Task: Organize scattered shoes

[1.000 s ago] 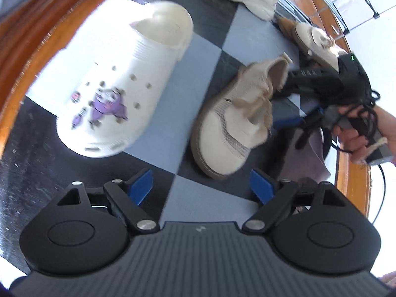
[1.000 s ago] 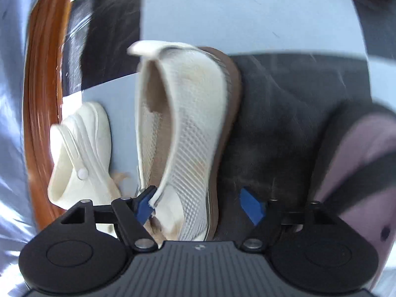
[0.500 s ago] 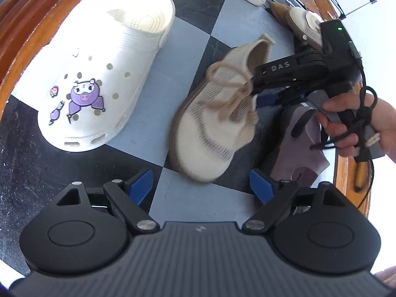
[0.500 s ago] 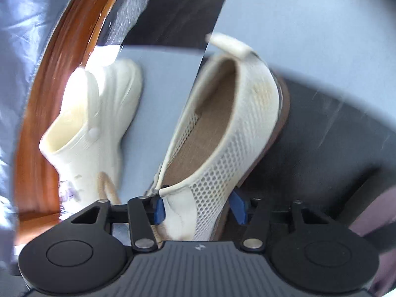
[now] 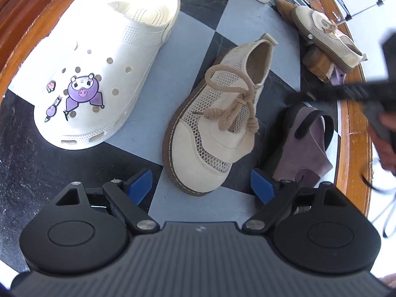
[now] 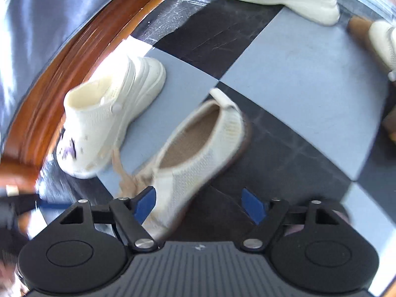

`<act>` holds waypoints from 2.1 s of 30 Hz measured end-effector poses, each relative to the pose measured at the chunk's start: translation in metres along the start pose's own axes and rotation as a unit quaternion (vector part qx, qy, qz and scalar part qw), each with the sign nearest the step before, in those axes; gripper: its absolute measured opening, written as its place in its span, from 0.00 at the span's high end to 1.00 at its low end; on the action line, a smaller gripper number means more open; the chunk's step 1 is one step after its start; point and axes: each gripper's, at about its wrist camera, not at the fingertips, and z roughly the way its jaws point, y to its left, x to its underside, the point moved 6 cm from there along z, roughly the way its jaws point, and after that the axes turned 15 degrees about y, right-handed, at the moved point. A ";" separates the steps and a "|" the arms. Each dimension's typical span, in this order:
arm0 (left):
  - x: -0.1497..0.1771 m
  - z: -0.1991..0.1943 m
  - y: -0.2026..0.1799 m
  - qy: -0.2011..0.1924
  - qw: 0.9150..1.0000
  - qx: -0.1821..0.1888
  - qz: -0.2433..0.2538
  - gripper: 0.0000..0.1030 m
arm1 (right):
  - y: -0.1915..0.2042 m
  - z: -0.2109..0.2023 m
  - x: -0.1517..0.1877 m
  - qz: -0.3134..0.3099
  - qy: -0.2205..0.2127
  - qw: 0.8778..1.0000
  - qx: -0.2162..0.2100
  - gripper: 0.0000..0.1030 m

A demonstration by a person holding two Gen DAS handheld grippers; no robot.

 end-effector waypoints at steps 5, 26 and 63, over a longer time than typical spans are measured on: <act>0.000 -0.011 -0.019 -0.020 0.998 -0.043 0.046 0.15 | 0.011 0.034 0.039 0.037 0.062 0.989 -0.130 0.32; -0.004 0.007 -0.036 -0.008 0.998 -0.039 0.041 0.15 | -0.049 0.041 0.069 0.123 0.064 0.984 -0.115 0.21; -0.011 0.026 -0.035 0.020 0.998 -0.045 0.033 0.14 | -0.025 0.014 0.019 0.021 -0.027 0.984 -0.173 0.33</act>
